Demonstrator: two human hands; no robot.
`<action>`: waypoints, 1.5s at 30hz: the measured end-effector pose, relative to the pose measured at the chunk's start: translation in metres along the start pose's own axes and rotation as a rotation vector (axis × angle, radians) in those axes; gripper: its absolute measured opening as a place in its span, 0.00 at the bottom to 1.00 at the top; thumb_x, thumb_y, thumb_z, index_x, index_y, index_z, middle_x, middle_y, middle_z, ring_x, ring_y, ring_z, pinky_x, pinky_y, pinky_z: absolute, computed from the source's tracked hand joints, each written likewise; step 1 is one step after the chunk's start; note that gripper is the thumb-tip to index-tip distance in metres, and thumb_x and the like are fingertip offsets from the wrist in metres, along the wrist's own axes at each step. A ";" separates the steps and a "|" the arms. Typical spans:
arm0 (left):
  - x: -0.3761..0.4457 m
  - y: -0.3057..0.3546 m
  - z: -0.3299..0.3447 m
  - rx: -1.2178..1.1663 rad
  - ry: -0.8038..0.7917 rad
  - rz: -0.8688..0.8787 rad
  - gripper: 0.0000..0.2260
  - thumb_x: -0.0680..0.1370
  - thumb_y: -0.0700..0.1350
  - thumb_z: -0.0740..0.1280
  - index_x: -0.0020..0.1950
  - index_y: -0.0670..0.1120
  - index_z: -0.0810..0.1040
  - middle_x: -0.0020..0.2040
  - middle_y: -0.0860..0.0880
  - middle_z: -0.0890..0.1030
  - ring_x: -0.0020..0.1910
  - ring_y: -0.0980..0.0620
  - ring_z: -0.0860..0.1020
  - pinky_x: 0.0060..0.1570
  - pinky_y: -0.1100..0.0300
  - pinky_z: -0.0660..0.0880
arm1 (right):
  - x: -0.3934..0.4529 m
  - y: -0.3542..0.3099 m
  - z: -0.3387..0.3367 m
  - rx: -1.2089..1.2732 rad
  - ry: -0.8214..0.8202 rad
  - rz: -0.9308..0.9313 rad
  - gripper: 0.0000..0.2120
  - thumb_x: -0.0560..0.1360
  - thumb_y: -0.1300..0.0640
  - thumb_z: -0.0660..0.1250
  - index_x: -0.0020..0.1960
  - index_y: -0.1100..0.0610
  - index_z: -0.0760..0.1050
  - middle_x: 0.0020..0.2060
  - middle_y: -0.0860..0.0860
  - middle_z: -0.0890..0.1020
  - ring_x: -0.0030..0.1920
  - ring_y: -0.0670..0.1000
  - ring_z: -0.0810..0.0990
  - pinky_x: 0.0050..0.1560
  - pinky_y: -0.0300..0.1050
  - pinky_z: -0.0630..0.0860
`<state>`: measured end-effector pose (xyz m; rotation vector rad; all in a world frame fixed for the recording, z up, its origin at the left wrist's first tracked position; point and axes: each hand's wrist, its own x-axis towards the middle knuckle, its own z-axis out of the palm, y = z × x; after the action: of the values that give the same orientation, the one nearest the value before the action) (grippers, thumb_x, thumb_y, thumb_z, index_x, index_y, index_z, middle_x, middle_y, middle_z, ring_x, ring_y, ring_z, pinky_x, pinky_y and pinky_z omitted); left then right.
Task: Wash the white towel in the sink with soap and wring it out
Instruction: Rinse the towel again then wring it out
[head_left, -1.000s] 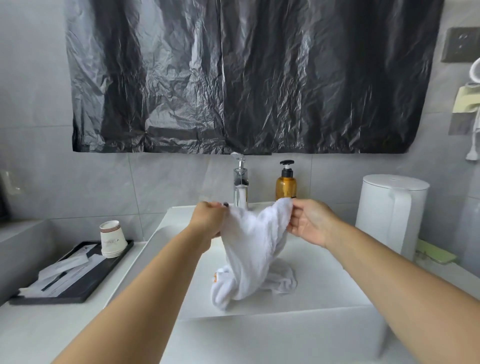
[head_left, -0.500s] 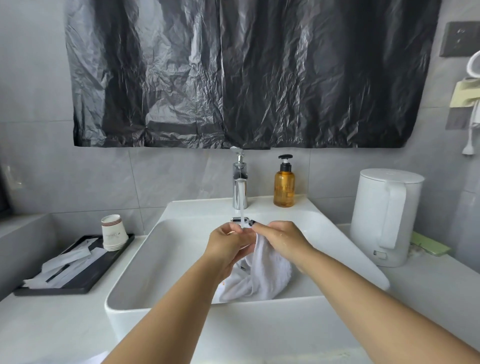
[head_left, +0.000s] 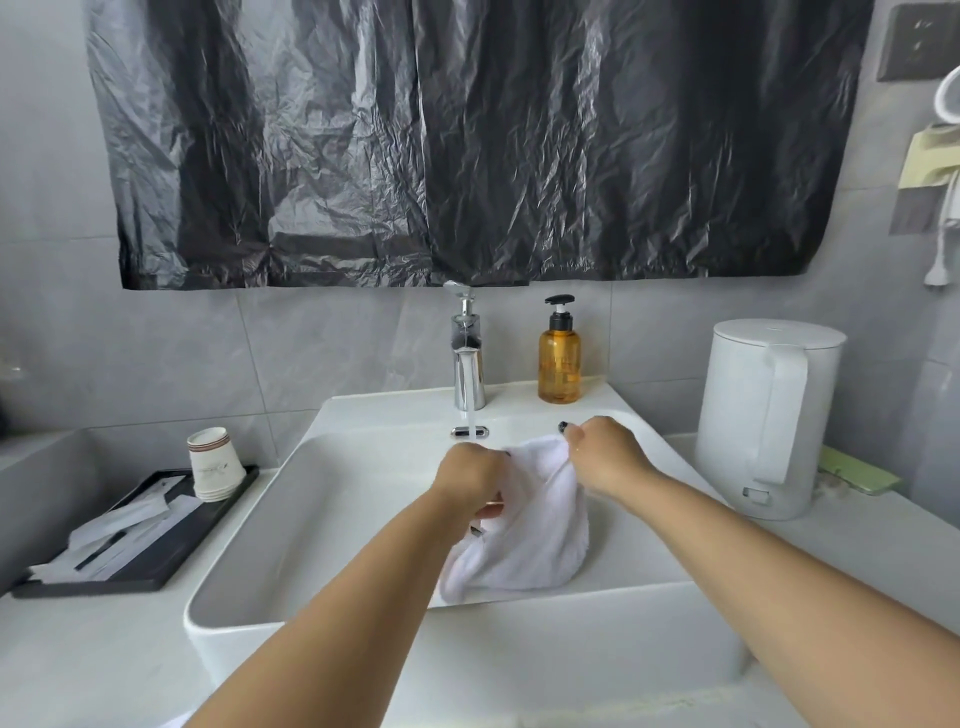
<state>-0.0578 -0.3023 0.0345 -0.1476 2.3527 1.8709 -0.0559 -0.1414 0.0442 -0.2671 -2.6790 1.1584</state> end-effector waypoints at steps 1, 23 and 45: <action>0.004 0.004 -0.008 -0.122 0.017 -0.008 0.08 0.77 0.35 0.61 0.45 0.40 0.80 0.38 0.43 0.80 0.38 0.45 0.79 0.37 0.58 0.79 | 0.005 -0.001 -0.004 0.103 0.013 0.060 0.16 0.84 0.53 0.54 0.54 0.64 0.74 0.50 0.61 0.78 0.52 0.61 0.79 0.46 0.46 0.75; 0.016 0.122 -0.177 -0.485 0.541 0.339 0.10 0.81 0.46 0.65 0.41 0.48 0.72 0.41 0.45 0.74 0.37 0.49 0.72 0.36 0.58 0.70 | 0.057 -0.092 -0.138 0.633 0.152 -0.160 0.08 0.80 0.64 0.63 0.57 0.61 0.76 0.52 0.57 0.82 0.49 0.54 0.82 0.44 0.48 0.79; 0.006 0.044 -0.170 -0.256 0.380 0.253 0.19 0.74 0.33 0.74 0.64 0.42 0.78 0.51 0.42 0.81 0.42 0.50 0.81 0.44 0.61 0.79 | 0.066 -0.030 -0.114 0.299 0.214 0.012 0.08 0.75 0.70 0.65 0.49 0.59 0.74 0.40 0.55 0.76 0.40 0.56 0.78 0.42 0.50 0.80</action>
<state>-0.0783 -0.4582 0.1133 -0.2630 2.4449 2.4581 -0.0922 -0.0664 0.1503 -0.3355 -2.2887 1.4243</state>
